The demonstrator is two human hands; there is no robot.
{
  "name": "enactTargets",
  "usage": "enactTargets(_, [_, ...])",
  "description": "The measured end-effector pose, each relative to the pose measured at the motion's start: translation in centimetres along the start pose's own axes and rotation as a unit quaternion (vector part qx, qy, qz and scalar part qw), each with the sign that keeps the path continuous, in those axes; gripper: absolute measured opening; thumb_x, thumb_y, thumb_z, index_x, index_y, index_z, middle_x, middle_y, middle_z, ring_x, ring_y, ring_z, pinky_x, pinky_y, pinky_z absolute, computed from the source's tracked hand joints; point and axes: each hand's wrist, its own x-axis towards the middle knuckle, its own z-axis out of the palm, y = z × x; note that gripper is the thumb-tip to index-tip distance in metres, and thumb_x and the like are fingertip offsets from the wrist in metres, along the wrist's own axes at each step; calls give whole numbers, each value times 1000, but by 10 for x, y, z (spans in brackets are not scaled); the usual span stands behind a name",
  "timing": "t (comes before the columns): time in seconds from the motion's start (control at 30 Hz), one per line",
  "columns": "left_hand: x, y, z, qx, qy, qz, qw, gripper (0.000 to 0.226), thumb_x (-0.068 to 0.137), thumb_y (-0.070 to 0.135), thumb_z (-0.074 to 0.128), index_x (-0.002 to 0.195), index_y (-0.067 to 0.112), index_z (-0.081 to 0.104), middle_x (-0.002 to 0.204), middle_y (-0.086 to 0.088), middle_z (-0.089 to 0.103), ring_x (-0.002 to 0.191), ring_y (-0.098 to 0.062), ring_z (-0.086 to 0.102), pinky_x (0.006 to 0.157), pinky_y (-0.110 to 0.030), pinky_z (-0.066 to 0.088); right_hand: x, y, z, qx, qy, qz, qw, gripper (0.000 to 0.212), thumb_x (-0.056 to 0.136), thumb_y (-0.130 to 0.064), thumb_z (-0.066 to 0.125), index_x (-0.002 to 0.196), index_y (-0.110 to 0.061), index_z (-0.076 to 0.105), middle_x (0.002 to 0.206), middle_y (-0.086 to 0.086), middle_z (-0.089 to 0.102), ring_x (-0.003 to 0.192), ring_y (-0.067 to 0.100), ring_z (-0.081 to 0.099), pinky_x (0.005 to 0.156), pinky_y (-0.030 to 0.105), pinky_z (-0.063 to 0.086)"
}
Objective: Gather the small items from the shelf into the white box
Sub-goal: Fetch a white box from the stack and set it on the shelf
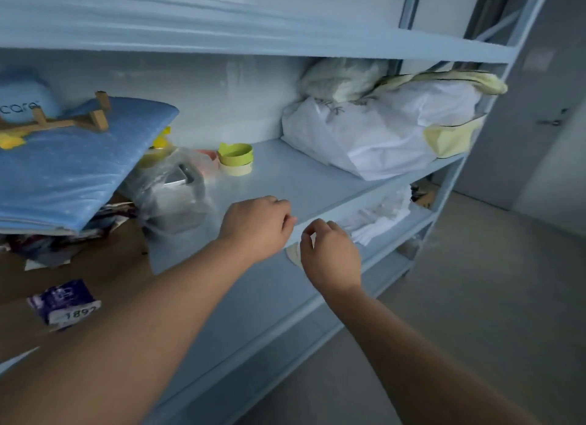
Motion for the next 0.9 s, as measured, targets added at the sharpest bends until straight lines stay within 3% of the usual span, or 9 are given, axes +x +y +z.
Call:
enactTargets(0.1, [15,56,4,-19,-2,32,999,29,96,47,40,94,26,61,94,4,64,84,-23,63,64,-32,45,-8,43,-37,-20,23,33,999,22,95,-30,48,99,-16,65,95,5,66,88,28,61,70,38,50])
enactTargets(0.2, [26,117,11,-33,-28,64,997,32,95,51,40,98,28,62,100,6,64,91,-22,63,68,-33,46,-21,93,-78,-46,45,61,996,21,94,-29,50,99,-15,66,94,6,66,87,28,61,66,35,45])
enactTargets(0.43, [30,271,31,2,-175,119,977,45,92,60,39,116,28,60,119,-3,62,108,-27,59,75,-36,38,-77,219,-177,-86,21,168,982,25,90,-24,48,109,-18,64,109,7,64,102,29,59,72,34,42])
enactTargets(0.57, [26,364,30,-14,-183,166,969,44,93,59,38,117,28,59,116,-1,61,105,-25,58,71,-35,36,-112,280,-238,-102,22,209,972,29,90,-25,48,114,-19,63,112,8,63,109,29,58,80,35,45])
enactTargets(0.73, [26,481,21,-46,-176,250,951,36,96,50,38,114,25,58,111,-2,60,99,-26,59,80,-39,49,-156,345,-316,-139,62,272,950,29,90,-26,47,114,-19,62,115,7,63,109,29,57,87,39,49])
enactTargets(0.9, [32,598,8,-89,-138,322,932,34,97,50,41,113,27,60,113,-2,59,104,-28,58,73,-36,40,-196,400,-391,-185,124,331,917,31,90,-26,46,115,-20,62,114,6,63,107,28,59,89,42,50])
